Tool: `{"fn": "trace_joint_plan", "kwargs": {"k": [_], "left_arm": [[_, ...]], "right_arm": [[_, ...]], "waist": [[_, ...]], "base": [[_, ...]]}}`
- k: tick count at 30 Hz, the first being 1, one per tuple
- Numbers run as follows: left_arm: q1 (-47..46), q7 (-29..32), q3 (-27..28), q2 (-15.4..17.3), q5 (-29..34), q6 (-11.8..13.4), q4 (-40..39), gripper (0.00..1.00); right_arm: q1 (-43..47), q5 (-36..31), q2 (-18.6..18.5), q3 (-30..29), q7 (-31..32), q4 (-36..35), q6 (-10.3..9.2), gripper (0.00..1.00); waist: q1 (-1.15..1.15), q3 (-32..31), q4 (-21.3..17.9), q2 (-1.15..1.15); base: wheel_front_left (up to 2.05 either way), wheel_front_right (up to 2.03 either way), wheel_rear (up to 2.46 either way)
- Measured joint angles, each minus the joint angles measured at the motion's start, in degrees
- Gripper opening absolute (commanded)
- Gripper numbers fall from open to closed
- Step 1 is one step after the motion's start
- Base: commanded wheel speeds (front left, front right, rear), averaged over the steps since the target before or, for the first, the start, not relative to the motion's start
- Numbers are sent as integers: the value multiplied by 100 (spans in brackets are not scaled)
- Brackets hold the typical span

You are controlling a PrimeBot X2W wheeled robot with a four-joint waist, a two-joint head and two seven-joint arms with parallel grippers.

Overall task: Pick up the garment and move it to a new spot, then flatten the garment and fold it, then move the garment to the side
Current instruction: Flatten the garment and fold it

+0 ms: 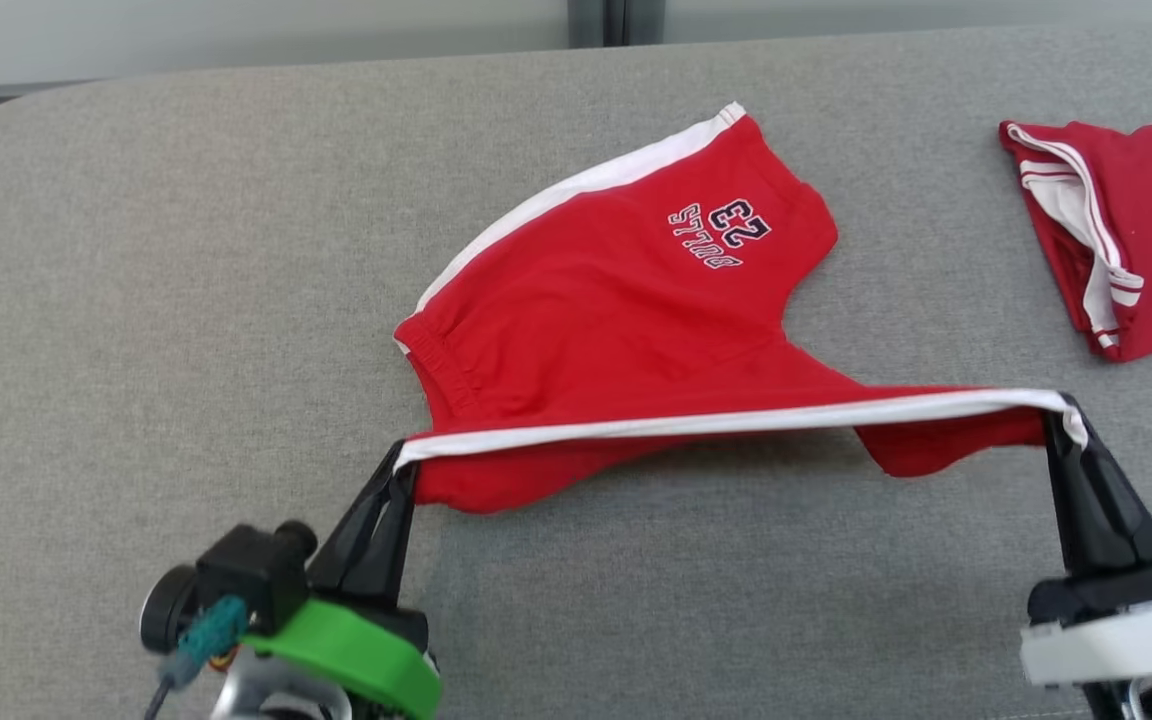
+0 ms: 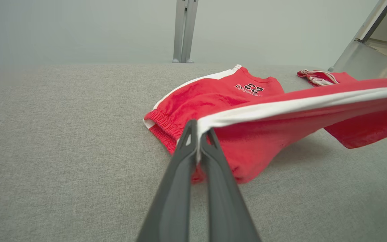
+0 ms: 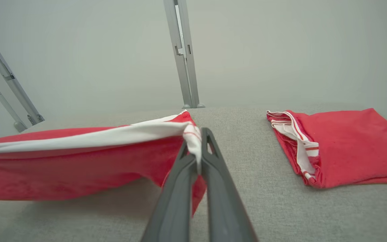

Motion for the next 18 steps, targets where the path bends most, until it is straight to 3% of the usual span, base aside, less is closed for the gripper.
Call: {"fn": "trace_joint_plan", "kwargs": {"k": [9, 18], "left_arm": [[-1589, -66, -73, 56, -257, -130, 1035, 0], [-3488, -236, -609, 7, -359, -179, 2590, 0]], "right_arm": [[-2280, 350, -842, 482, 133, 1247, -3, 0], [-5147, 761, -1588, 1748, 480, 3432, -44, 0]], "waist": [[0, 656, 136, 0], [0, 1426, 539, 0]], "base": [[0, 0, 0], [0, 0, 0]]}}
